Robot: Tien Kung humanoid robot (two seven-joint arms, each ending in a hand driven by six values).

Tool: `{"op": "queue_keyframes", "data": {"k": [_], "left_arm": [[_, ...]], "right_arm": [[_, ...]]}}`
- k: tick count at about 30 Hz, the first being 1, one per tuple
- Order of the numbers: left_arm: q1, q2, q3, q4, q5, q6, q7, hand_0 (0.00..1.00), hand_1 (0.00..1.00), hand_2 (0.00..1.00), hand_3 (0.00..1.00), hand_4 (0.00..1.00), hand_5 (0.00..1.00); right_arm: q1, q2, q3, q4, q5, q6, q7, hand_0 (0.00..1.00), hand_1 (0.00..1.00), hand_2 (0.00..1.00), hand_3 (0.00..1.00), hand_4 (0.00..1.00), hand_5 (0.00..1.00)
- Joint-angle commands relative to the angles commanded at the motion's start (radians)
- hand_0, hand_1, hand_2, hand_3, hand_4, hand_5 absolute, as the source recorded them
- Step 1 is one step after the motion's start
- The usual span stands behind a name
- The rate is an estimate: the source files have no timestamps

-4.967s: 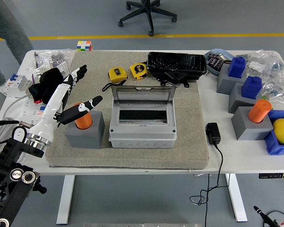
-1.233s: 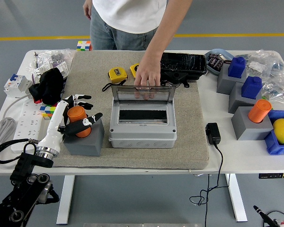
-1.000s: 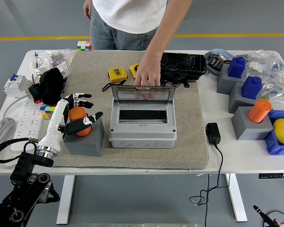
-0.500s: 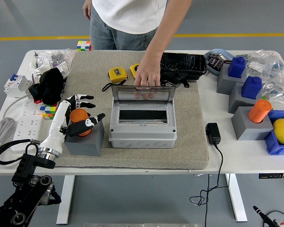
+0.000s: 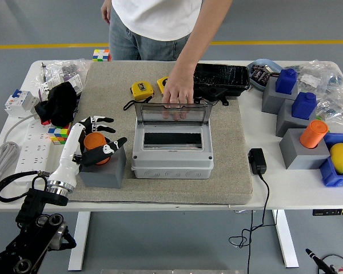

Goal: Fetch the battery,place it into the box,close the lid of the box

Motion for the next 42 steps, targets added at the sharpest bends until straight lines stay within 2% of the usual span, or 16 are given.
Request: {"op": "queue_keyframes", "data": {"k": [3,4,9,10,15,16,33,34,39,40,42], "left_arm": [[0.001,-0.004,0.000,-0.001,-0.002,0.003,-0.002,0.316,0.530,0.460,0.570,0.998,0.253],[0.001,-0.004,0.001,-0.003,-0.003,0.003,-0.003,0.300,0.484,0.451,0.553,0.998,0.256],[0.002,-0.007,0.001,-0.006,-0.007,0.008,-0.005,0.300,0.484,0.451,0.553,0.998,0.256],[0.002,-0.007,0.002,-0.006,-0.008,0.009,-0.005,0.274,0.446,0.422,0.520,0.998,0.257],[0.003,-0.010,0.007,-0.007,-0.015,0.014,-0.009,0.274,0.446,0.422,0.520,0.998,0.257],[0.004,-0.011,0.007,-0.006,-0.015,0.014,-0.009,0.261,0.407,0.394,0.487,0.998,0.252],[0.010,-0.018,0.019,0.007,-0.019,0.015,-0.011,0.251,0.370,0.362,0.436,0.998,0.238],[0.009,-0.017,0.020,0.007,-0.018,0.016,-0.011,0.222,0.279,0.285,0.344,0.998,0.212],[0.010,-0.017,0.022,0.010,-0.010,0.023,-0.010,0.222,0.279,0.285,0.344,0.998,0.212],[0.011,-0.017,0.023,0.010,-0.009,0.024,-0.009,0.163,0.221,0.262,0.310,0.998,0.173],[0.012,-0.017,0.023,0.011,-0.005,0.025,-0.007,0.163,0.221,0.262,0.310,0.998,0.173]], "right_arm": [[0.000,0.000,0.003,0.000,-0.002,0.000,0.000,0.853,0.823,0.793,0.846,0.998,0.998],[0.001,-0.001,0.003,0.000,-0.002,0.000,0.000,0.853,0.822,0.793,0.846,0.998,0.998],[0.000,0.000,0.003,0.000,-0.002,0.000,0.000,0.853,0.822,0.793,0.846,0.998,0.998],[0.000,0.000,0.003,0.000,-0.002,-0.001,0.000,0.852,0.822,0.793,0.846,0.998,0.998],[0.001,0.000,0.001,0.000,-0.001,-0.001,0.000,0.852,0.822,0.793,0.846,0.998,0.998],[0.001,0.000,0.001,0.000,-0.001,-0.001,0.000,0.852,0.823,0.794,0.845,0.998,0.998],[0.001,0.000,0.005,0.000,-0.002,-0.001,0.001,0.851,0.822,0.795,0.844,0.998,0.998],[0.001,0.000,0.006,0.000,-0.002,-0.002,0.001,0.850,0.823,0.795,0.845,0.998,0.998],[0.000,0.000,0.006,0.000,-0.001,-0.002,0.001,0.850,0.823,0.795,0.845,0.998,0.998],[0.000,0.001,0.005,0.000,0.000,-0.002,0.002,0.850,0.822,0.795,0.845,0.998,0.998],[-0.002,0.001,0.005,0.000,0.001,-0.002,0.002,0.850,0.822,0.795,0.845,0.998,0.998]]}}
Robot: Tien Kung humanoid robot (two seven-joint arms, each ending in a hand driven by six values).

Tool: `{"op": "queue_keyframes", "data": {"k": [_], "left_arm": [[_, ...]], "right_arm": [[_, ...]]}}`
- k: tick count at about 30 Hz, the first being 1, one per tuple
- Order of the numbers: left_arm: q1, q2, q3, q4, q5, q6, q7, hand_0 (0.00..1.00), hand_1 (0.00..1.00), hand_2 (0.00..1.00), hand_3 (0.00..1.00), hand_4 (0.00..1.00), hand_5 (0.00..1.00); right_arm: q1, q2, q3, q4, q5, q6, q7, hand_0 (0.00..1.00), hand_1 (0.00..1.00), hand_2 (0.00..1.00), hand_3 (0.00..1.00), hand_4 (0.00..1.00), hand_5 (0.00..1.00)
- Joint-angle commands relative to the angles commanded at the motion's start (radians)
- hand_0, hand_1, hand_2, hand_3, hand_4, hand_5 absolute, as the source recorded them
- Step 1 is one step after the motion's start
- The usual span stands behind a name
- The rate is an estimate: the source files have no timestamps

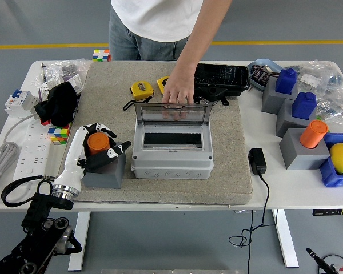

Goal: Fetch the battery,place it into the box,close the lid of the box

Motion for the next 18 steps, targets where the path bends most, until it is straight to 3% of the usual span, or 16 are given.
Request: {"op": "queue_keyframes", "data": {"k": [3,4,15,16,18], "left_arm": [[0.000,0.000,0.000,0.002,0.004,0.003,0.001,0.163,0.221,0.262,0.310,0.998,0.173],[0.000,0.000,0.000,0.002,0.004,0.005,0.001,0.126,0.176,0.238,0.286,0.998,0.076],[0.000,0.002,0.003,0.005,0.015,0.027,0.003,0.106,0.152,0.205,0.241,0.998,0.039],[-0.001,0.002,0.003,0.006,0.015,0.029,0.003,0.090,0.133,0.190,0.221,0.909,0.016],[-0.003,0.003,0.004,0.006,0.014,0.031,0.003,0.090,0.133,0.190,0.221,0.909,0.016]], "right_arm": [[0.000,0.000,-0.001,0.000,0.001,0.000,0.000,0.850,0.822,0.795,0.845,0.998,0.998],[0.000,0.000,-0.002,0.000,0.002,0.000,0.000,0.850,0.823,0.794,0.844,0.998,0.998],[-0.002,0.000,-0.003,0.000,0.001,-0.001,0.000,0.850,0.823,0.795,0.845,0.998,0.998],[-0.002,0.000,-0.003,0.000,0.002,0.000,0.000,0.850,0.823,0.794,0.844,0.998,0.998],[-0.002,0.001,-0.003,0.000,0.002,-0.001,0.000,0.850,0.823,0.794,0.844,0.998,0.998]]}}
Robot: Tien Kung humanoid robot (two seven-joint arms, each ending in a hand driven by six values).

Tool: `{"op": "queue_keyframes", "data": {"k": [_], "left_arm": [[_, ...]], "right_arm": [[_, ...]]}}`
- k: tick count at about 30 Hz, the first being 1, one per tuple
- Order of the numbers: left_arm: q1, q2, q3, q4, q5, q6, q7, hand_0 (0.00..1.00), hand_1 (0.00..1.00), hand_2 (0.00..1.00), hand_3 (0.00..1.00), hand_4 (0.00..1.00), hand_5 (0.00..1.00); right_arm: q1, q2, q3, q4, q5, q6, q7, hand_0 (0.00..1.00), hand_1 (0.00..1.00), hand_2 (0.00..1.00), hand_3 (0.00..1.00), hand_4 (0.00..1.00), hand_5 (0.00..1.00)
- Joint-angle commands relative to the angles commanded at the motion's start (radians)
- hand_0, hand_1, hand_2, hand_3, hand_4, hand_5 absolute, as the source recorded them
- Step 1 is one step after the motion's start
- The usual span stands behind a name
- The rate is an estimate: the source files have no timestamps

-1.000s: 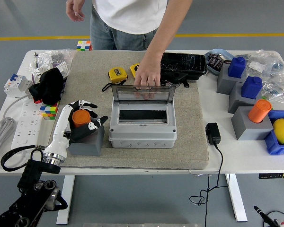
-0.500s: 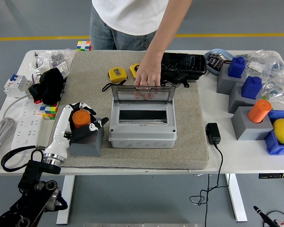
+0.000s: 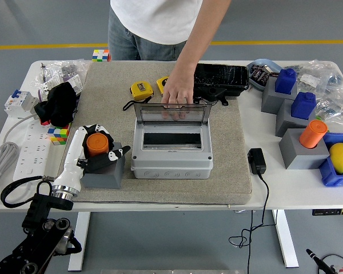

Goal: Fetch the battery,place it into the box,close the lid of the box

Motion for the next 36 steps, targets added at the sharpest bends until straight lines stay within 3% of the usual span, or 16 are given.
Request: {"op": "queue_keyframes", "data": {"k": [16,27,36], "left_arm": [[-0.019,-0.001,0.007,-0.006,-0.014,0.022,-0.003,0.091,0.125,0.177,0.199,0.822,0.051],[-0.043,-0.003,0.013,-0.020,-0.025,0.029,-0.006,0.091,0.124,0.177,0.199,0.827,0.050],[-0.067,0.024,0.014,-0.082,0.001,0.036,0.011,0.092,0.124,0.182,0.211,0.766,0.046]], "right_arm": [[0.001,0.003,0.007,0.000,-0.002,-0.001,0.001,0.851,0.823,0.795,0.845,0.998,0.998],[0.002,0.003,0.011,0.000,-0.004,-0.001,0.000,0.850,0.823,0.794,0.845,0.998,0.998],[0.004,0.002,0.008,0.000,0.000,-0.001,0.000,0.851,0.823,0.795,0.845,0.998,0.998]]}}
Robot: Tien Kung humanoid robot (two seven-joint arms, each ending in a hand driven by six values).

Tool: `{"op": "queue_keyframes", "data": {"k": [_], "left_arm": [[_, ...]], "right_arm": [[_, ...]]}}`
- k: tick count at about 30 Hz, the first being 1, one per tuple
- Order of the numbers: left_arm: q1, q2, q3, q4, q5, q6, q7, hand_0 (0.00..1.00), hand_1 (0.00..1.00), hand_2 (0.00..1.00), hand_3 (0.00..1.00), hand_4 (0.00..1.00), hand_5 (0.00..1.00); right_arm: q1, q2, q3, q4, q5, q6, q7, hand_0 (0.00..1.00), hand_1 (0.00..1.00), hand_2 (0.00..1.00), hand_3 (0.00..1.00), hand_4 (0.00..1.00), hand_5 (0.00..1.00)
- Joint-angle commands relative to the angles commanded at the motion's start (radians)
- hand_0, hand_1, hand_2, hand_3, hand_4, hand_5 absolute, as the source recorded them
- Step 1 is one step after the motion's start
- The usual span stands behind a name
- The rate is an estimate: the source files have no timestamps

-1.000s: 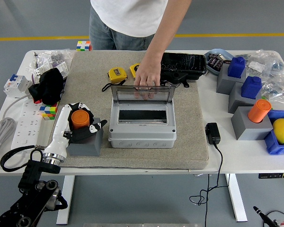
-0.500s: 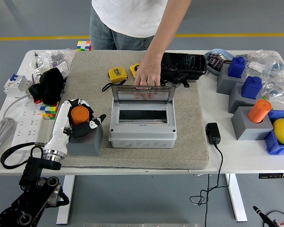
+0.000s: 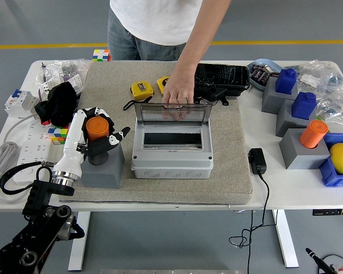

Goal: Fetch the battery,place it into the box,close the lid of the box

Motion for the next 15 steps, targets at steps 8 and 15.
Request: {"op": "queue_keyframes", "data": {"k": [8,15], "left_arm": [[-0.029,0.075,0.023,-0.139,0.249,0.037,0.112,0.092,0.124,0.180,0.210,0.761,0.055],[-0.068,0.158,0.096,-0.262,0.541,0.032,0.222,0.087,0.123,0.179,0.209,0.766,0.086]], "right_arm": [[0.001,-0.003,0.001,0.000,-0.001,0.000,-0.001,0.851,0.824,0.794,0.844,0.998,0.998],[0.002,-0.005,0.001,0.000,-0.002,0.000,-0.002,0.851,0.823,0.794,0.845,0.998,0.998]]}}
